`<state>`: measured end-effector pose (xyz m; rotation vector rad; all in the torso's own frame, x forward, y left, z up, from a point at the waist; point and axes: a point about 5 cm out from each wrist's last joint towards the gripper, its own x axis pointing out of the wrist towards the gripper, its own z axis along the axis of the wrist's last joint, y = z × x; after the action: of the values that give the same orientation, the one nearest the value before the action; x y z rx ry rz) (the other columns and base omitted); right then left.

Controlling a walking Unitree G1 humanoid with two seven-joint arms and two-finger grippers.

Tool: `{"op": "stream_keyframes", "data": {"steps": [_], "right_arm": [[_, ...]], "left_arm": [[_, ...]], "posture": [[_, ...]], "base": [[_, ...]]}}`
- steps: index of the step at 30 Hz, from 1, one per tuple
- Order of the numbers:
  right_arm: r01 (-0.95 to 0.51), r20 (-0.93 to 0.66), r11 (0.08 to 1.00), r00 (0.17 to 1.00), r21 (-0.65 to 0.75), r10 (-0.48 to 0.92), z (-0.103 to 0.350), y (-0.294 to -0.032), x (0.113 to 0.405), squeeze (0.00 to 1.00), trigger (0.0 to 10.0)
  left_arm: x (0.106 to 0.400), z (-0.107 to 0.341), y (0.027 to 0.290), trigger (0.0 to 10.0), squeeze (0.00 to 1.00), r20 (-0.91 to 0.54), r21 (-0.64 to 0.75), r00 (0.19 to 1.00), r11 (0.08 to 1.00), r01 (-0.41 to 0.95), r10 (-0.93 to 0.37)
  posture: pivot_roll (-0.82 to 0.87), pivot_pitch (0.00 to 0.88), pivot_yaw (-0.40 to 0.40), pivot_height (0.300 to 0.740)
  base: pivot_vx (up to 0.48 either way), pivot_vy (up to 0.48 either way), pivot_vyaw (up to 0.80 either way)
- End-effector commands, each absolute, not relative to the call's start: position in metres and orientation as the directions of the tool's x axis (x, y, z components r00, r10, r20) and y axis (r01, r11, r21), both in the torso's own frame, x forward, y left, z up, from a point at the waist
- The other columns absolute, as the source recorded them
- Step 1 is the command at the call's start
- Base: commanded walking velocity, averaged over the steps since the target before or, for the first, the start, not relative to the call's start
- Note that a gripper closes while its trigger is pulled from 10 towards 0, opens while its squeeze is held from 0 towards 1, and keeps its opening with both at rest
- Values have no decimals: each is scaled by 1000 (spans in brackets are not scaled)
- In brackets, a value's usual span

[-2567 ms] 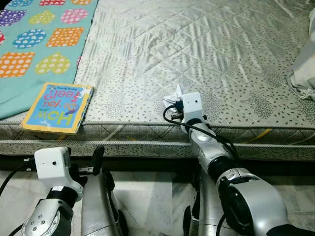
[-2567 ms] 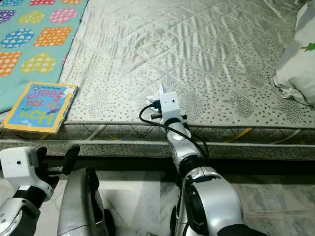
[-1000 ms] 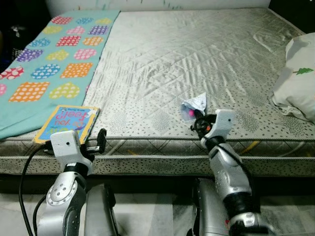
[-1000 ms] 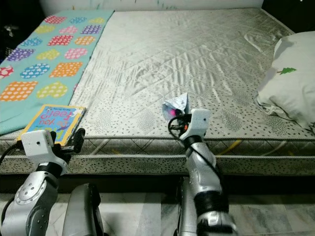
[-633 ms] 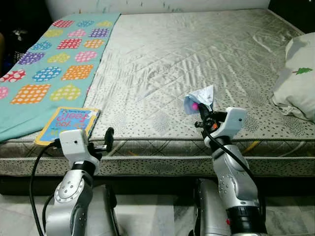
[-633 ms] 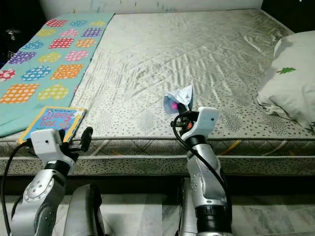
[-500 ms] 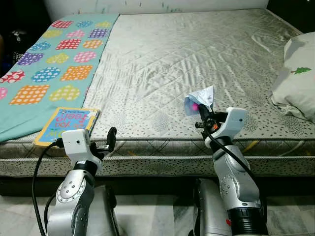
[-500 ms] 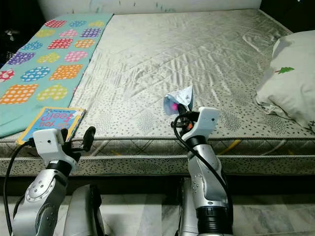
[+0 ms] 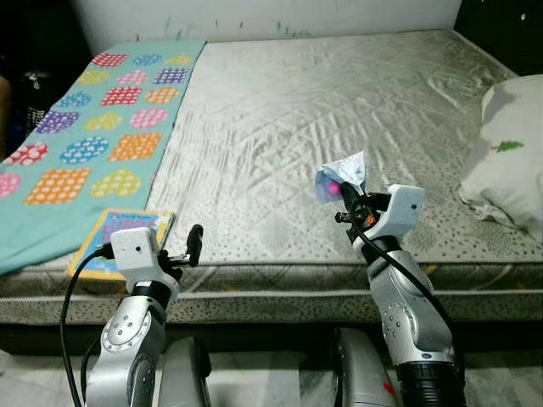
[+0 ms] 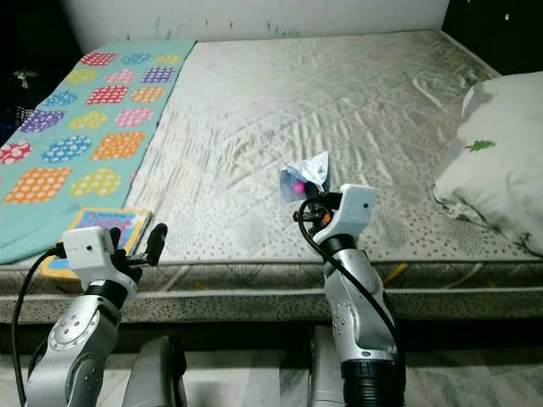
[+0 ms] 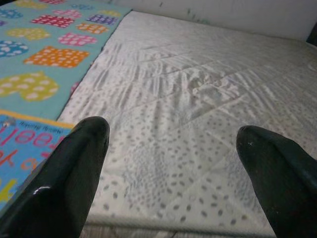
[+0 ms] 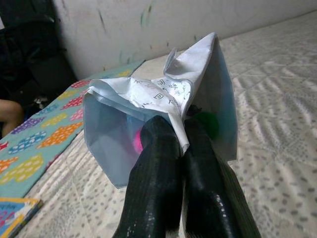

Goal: Clean up the room

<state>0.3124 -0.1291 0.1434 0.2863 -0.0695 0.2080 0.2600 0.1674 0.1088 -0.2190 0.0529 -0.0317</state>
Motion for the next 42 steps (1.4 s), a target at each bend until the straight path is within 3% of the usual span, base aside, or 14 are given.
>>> {"op": "stream_keyframes", "data": {"steps": [1, 17, 42], "right_arm": [[-228, 109, 935, 973, 271, 205, 148, -125, 312, 0, 10000], [-190, 74, 949, 981, 253, 177, 140, -131, 314, 0, 10000], [-149, 66, 967, 988, 209, 138, 135, -138, 315, 0, 10000]], "left_arm": [[259, 113, 171, 10000, 0, -34, -205, 999, 979, 19, -26], [258, 111, 167, 10000, 0, -37, -209, 999, 978, 29, -38], [260, 111, 170, 10000, 0, -43, -214, 999, 977, 20, -30]], "posture": [[-121, 0, 49, 619], [-118, 0, 44, 717], [-108, 0, 52, 740]], "base": [[0, 0, 0], [0, 0, -59], [0, 0, -59]]}}
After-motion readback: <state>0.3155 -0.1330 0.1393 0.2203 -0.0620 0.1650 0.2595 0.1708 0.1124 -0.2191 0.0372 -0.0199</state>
